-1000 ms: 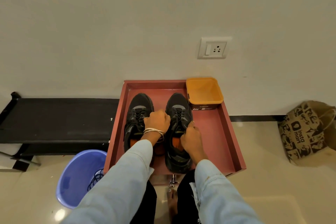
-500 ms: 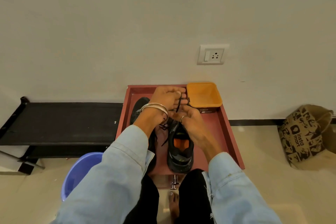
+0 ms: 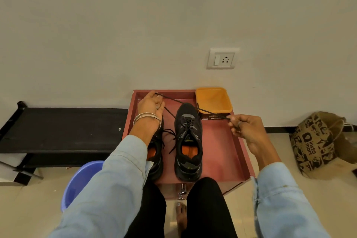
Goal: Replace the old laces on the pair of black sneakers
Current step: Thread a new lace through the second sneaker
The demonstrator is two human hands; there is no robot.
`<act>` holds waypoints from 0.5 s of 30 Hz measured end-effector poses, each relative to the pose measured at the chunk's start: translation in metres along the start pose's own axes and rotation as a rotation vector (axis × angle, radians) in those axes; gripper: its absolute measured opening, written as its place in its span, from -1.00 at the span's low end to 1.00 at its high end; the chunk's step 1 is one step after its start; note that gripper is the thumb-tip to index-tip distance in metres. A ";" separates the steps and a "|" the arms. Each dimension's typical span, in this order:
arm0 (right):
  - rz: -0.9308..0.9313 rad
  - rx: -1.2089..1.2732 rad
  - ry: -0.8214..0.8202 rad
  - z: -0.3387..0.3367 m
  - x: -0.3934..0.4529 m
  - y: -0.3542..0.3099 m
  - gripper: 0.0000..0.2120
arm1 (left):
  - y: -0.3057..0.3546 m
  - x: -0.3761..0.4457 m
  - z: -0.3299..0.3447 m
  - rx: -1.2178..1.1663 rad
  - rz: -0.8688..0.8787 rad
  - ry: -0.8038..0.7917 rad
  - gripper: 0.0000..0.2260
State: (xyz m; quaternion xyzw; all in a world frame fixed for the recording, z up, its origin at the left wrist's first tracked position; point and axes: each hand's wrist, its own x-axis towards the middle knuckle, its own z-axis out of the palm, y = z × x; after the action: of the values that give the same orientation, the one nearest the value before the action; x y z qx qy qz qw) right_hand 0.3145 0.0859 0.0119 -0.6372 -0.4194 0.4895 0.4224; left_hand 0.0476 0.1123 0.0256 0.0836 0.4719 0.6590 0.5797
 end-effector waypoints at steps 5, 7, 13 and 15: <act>-0.047 -0.067 -0.014 0.004 0.006 0.001 -0.80 | -0.025 0.017 -0.020 0.698 -0.043 0.042 -0.60; -0.067 -0.076 -0.090 0.021 0.006 -0.002 -0.85 | -0.035 0.010 -0.023 1.175 -0.047 0.004 -0.64; -0.141 -0.071 -0.233 0.079 -0.001 -0.016 -0.92 | -0.044 -0.023 -0.006 1.271 0.581 -0.360 -0.70; -0.179 -0.085 -0.204 0.089 0.001 -0.018 -0.93 | -0.044 -0.024 -0.002 1.152 0.617 -0.387 -0.77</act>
State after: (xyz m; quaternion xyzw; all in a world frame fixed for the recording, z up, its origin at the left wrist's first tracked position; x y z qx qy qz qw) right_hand 0.2252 0.1032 0.0144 -0.5617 -0.5356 0.4940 0.3919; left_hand 0.0837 0.0862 0.0036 0.6260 0.5899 0.4110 0.3022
